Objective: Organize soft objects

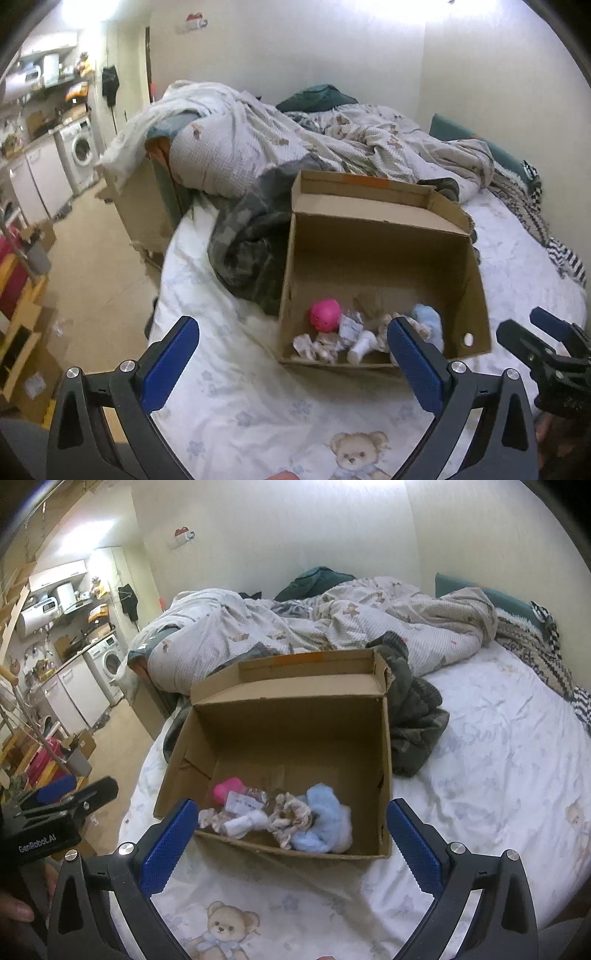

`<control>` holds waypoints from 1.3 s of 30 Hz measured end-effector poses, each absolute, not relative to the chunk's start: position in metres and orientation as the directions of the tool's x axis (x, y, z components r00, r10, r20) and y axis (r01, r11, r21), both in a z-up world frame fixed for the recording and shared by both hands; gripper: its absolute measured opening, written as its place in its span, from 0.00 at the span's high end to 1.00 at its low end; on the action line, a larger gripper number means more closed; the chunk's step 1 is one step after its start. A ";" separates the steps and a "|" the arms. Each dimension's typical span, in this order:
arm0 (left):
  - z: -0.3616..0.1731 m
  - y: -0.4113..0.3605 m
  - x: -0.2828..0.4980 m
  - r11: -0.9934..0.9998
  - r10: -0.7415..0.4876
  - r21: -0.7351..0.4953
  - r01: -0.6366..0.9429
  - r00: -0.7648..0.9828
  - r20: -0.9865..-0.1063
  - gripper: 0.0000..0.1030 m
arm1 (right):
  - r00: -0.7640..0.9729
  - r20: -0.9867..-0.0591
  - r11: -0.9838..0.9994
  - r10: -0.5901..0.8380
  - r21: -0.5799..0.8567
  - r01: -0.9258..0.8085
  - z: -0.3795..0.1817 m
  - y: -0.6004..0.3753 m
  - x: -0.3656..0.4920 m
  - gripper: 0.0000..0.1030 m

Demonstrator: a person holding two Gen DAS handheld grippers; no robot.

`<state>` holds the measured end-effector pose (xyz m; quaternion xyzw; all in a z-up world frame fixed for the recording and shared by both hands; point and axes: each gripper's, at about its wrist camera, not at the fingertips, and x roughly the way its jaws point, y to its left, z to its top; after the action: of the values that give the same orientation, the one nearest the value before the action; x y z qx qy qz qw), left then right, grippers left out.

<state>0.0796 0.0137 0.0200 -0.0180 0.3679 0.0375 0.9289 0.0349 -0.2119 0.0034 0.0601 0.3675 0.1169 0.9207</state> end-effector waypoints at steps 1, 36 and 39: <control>0.019 0.014 0.082 0.997 0.059 -0.002 -0.083 0.726 -0.685 0.01 | 0.697 -0.668 0.965 0.261 0.201 -0.169 0.001 -0.212 0.037 0.00; -0.004 0.006 0.099 0.997 0.001 -0.047 -0.056 0.649 -0.761 0.01 | 0.681 -0.706 0.980 0.196 0.156 -0.120 -0.017 -0.207 0.054 0.00; -0.004 0.006 0.099 0.997 0.002 -0.047 -0.058 0.652 -0.759 0.01 | 0.685 -0.702 0.981 0.195 0.156 -0.119 -0.016 -0.208 0.053 0.00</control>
<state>0.0992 0.0064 -0.0039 -0.0332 0.4171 0.0165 0.9081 0.0534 -0.2078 -0.0161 0.0489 0.3875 0.0855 0.9166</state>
